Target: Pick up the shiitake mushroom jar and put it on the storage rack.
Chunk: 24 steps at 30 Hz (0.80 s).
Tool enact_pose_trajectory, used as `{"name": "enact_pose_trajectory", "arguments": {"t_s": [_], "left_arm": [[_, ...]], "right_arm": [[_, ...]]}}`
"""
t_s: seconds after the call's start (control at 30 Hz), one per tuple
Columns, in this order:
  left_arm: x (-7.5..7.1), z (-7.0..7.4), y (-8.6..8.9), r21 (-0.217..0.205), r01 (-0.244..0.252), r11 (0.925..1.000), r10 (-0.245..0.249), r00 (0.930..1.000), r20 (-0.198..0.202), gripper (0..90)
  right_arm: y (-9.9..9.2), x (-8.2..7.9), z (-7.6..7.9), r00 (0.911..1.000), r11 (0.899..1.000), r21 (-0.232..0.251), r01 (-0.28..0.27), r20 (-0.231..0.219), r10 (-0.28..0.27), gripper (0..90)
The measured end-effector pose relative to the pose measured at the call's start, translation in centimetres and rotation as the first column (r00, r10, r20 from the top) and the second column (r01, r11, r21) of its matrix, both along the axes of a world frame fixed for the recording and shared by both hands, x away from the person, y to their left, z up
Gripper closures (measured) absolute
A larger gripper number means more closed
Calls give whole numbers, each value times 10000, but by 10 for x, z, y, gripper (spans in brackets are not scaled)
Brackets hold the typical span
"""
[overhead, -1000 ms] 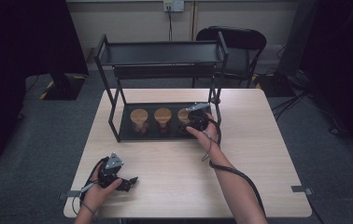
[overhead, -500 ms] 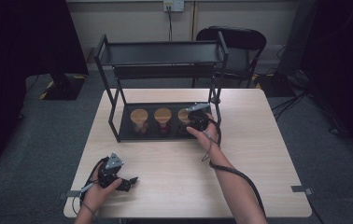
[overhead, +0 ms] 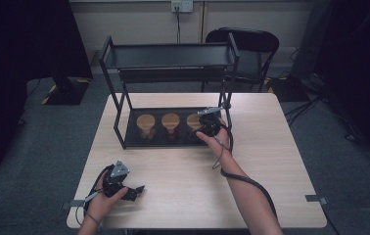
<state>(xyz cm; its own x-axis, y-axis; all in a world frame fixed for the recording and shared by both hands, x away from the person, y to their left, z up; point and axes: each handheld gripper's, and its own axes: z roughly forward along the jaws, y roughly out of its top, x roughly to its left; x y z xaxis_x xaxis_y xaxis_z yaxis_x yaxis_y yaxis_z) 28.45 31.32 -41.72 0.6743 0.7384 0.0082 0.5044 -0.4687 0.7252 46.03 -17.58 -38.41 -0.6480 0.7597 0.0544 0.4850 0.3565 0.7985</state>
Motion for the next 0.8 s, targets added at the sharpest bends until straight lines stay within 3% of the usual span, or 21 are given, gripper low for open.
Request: {"name": "enact_pose_trajectory", "arguments": {"t_s": [0.33,0.8], "left_arm": [[0,0,0,1,0,10000,0,10000,1,2],[0,0,0,-1,1,10000,-1,10000,2,2]], "right_arm": [[-10,-9,11,9998,9998,190,76,-162,-73,13],[-14,-31,24,9999,9999,113,69,130,-71,13]]}}
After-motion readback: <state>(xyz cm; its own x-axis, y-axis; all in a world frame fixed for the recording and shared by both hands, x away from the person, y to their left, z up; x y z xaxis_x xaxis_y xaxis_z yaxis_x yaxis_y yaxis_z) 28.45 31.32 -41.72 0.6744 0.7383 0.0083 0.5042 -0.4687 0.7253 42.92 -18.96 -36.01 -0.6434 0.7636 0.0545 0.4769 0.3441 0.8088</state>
